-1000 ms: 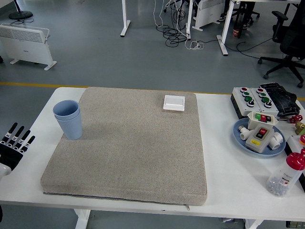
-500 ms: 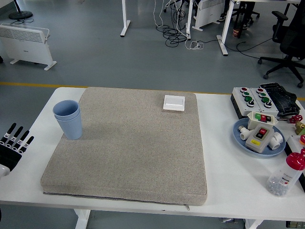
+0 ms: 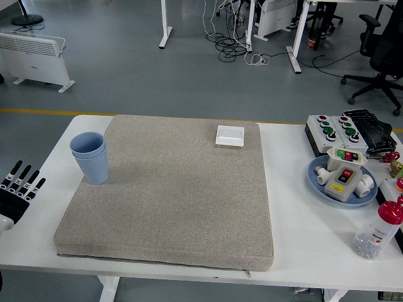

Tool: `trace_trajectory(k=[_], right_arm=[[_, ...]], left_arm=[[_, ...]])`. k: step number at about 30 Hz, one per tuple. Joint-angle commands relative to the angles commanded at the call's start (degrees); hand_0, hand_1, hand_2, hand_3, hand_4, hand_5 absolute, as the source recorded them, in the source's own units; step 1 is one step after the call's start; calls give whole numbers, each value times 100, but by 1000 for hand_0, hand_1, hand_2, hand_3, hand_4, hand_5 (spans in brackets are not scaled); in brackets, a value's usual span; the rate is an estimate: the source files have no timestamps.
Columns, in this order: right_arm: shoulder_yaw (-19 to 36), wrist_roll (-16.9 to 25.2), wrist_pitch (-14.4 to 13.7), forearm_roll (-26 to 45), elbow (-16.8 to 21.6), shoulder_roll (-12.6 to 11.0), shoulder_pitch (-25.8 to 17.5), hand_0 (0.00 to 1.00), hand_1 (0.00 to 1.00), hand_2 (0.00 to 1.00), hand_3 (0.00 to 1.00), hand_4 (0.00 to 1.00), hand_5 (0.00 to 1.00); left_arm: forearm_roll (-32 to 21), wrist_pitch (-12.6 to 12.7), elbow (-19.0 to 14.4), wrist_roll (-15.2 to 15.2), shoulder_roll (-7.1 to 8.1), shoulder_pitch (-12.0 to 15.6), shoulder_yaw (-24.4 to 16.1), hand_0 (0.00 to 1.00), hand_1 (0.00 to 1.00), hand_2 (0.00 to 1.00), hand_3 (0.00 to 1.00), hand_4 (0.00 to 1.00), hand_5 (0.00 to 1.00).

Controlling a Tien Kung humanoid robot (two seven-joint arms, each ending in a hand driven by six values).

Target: Push cup pick cup insert cup

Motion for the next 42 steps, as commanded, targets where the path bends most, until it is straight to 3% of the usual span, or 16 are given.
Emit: trace_trajectory(k=[42], right_arm=[[-24,-13,1,16,0,-9,11,778,719,724,627,299,566]], left_arm=[[30,33,50,-27,-39,-7,-65,853,847,891,781,511,998]])
